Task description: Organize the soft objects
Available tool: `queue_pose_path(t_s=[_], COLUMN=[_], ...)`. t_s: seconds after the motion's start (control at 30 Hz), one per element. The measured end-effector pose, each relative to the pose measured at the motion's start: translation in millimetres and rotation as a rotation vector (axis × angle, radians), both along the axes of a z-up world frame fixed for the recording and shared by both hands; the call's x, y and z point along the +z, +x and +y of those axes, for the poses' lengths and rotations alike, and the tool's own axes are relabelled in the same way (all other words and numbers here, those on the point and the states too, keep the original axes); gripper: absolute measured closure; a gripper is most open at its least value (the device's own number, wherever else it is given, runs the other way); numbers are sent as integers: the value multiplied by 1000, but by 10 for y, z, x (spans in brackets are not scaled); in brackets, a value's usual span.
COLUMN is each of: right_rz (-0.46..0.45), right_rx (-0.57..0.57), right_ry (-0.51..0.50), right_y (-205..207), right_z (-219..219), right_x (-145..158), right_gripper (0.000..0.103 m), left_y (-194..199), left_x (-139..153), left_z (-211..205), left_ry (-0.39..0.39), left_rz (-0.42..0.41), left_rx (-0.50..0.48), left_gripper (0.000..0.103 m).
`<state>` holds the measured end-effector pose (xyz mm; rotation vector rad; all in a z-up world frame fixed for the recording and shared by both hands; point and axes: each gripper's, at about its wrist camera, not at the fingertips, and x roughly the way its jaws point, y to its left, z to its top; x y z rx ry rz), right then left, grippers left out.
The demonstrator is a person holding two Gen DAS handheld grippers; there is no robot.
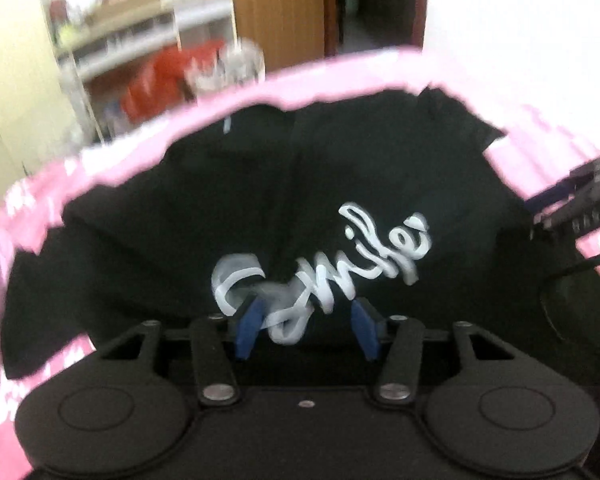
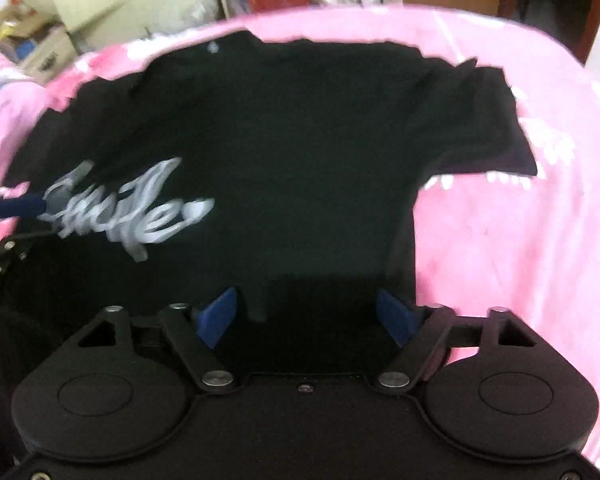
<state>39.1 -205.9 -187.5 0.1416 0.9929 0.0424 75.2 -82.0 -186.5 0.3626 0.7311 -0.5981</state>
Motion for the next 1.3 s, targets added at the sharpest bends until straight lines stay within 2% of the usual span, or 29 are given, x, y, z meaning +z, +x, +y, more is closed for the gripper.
queue_pose_path(t_s=[0.07, 0.1, 0.13, 0.17, 0.2, 0.23, 0.3, 0.33, 0.37, 0.43, 0.5, 0.57, 0.6, 0.7, 0.8, 0.87, 0.93, 1.0, 1.13, 1.3], right_rz=[15, 18, 8, 5, 18, 31, -6, -46, -90, -160, -215, -253, -255, -254, -264, -291, -315, -335, -334, -317], right_rx=[57, 83, 102, 113, 101, 89, 70, 64, 60, 45, 42, 12, -8, -54, -62, -64, -67, -77, -114, -131], right_ry=[-24, -38, -60, -78, -85, -92, -84, -73, -58, -30, 9, 43, 55, 141, 217, 226, 226, 222, 188, 167], right_y=[-64, -89, -97, -103, -100, -97, -203, -304, -449, -735, -1005, -1253, -1290, -1627, -2058, -2255, -2413, -2577, -2745, -2779], right_z=[76, 111, 136, 155, 159, 162, 172, 179, 193, 241, 269, 317, 344, 364, 375, 380, 382, 380, 378, 411], right_x=[-144, -203, -224, -214, -116, -17, 250, 426, 662, 1099, 1385, 1641, 1711, 1894, 2029, 2099, 2181, 2281, 2380, 2392], right_gripper=[8, 5, 4, 4, 6, 12, 13, 12, 12, 10, 8, 6, 6, 6, 6, 0, 0, 0, 0, 0], left_y=[-82, -45, -47, -54, -45, -65, -164, -385, -411, -700, -1108, -1361, -1556, -1863, -2112, -2375, -2602, -2783, -2886, -2908], left_x=[-186, -368, -406, -418, -331, -235, 41, 431, 487, 881, 1300, 1539, 1717, 1958, 2037, 2118, 2173, 2239, 2292, 2301], left_z=[-179, -269, -263, -243, -206, -160, -10, 191, 241, 416, 492, 518, 529, 453, 277, 171, 87, 129, 205, 208], left_ry=[28, 61, 64, 28, 10, -2, -39, -80, -85, -104, -119, -129, -140, -164, -119, -23, 35, -2, -100, -91], left_rz=[23, 84, 89, 80, 97, 100, 88, 86, 88, 101, 65, 20, -14, -18, -51, -125, -197, -208, -157, -173], left_rx=[-16, -17, -11, 38, 103, 169, 328, 449, 462, 517, 524, 537, 549, 537, 539, 575, 554, 534, 498, 498], left_gripper=[42, 42, 40, 41, 50, 54, 48, 44, 39, 36, 25, 18, 17, 16, 14, 10, 9, 7, 6, 6])
